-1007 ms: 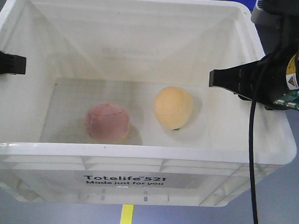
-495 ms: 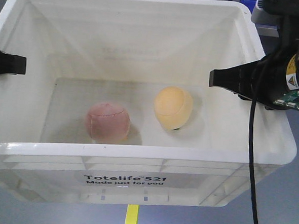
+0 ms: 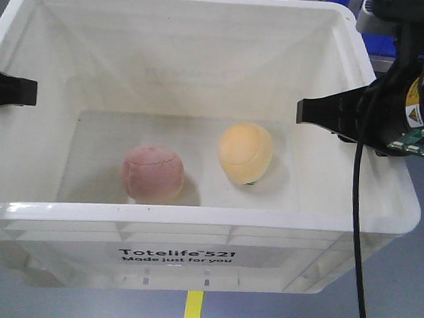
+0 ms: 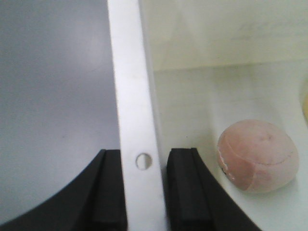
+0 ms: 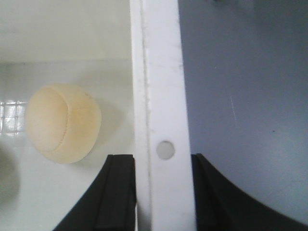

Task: Place moving items into box and shelve
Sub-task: 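Hold the tote level with both grippers while the base drives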

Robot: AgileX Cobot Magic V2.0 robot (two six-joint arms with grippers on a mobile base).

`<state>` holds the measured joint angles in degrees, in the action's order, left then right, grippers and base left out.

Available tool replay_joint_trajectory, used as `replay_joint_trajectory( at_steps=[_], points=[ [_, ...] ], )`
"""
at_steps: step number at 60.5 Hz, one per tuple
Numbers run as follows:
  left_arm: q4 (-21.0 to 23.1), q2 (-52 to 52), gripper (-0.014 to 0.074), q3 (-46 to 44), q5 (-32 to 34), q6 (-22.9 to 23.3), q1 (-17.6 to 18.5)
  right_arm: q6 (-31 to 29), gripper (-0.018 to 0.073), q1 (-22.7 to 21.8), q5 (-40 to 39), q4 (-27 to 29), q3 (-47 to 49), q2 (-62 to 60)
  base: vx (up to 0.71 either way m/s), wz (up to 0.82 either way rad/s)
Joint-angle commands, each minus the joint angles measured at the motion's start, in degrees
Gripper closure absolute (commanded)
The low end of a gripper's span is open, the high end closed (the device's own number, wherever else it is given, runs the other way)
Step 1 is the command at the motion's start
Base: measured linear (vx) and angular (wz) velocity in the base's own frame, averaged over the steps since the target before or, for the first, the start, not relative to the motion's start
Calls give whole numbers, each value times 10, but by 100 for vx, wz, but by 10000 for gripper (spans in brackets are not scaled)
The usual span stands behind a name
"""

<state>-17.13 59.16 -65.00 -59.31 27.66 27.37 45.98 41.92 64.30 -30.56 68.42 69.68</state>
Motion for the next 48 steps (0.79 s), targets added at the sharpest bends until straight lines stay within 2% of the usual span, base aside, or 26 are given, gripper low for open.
replay_joint_trajectory(
  at_steps=[1,48],
  points=[
    [-25,-15,619,-23,67,1,4,-3,484,-4,-47,-72,23,-20,40,1],
    [-25,-15,619,-23,67,1,4,-3,484,-4,-47,-72,23,-20,41,2]
  ],
)
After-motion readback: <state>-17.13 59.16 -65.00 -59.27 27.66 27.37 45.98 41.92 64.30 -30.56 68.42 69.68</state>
